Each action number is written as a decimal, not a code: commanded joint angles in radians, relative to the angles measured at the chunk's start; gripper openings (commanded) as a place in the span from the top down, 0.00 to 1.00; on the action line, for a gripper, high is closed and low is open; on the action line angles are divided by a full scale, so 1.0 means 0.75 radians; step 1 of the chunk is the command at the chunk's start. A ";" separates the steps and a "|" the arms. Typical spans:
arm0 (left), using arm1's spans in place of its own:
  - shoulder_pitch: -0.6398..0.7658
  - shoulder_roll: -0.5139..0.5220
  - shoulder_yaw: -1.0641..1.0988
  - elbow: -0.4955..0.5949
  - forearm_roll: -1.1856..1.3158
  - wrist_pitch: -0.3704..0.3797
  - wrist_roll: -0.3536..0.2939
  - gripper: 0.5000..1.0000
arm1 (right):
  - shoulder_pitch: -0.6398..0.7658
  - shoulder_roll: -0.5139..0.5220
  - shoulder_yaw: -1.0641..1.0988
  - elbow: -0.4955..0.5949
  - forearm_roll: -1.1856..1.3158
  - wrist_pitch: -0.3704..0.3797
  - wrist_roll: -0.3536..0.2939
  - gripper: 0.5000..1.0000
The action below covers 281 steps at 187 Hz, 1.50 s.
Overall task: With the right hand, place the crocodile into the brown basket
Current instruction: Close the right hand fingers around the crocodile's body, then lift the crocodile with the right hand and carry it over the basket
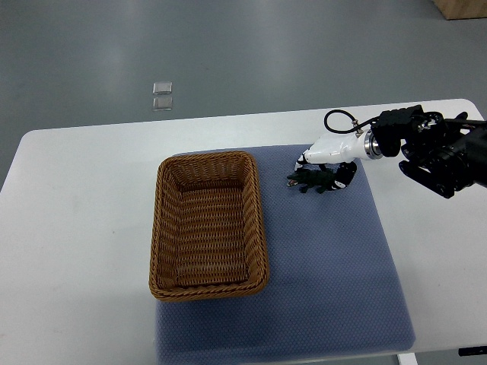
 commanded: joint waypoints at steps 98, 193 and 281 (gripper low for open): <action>0.000 0.000 0.000 0.000 0.000 0.000 0.000 0.00 | 0.045 -0.022 0.025 -0.002 0.021 -0.014 0.000 1.00; 0.000 0.000 0.000 0.000 0.000 0.000 0.000 0.00 | 0.188 0.002 0.054 0.010 0.101 -0.012 0.000 1.00; 0.000 0.000 0.000 0.000 0.000 0.000 0.000 0.00 | 0.327 0.143 0.060 0.258 0.087 -0.047 0.000 1.00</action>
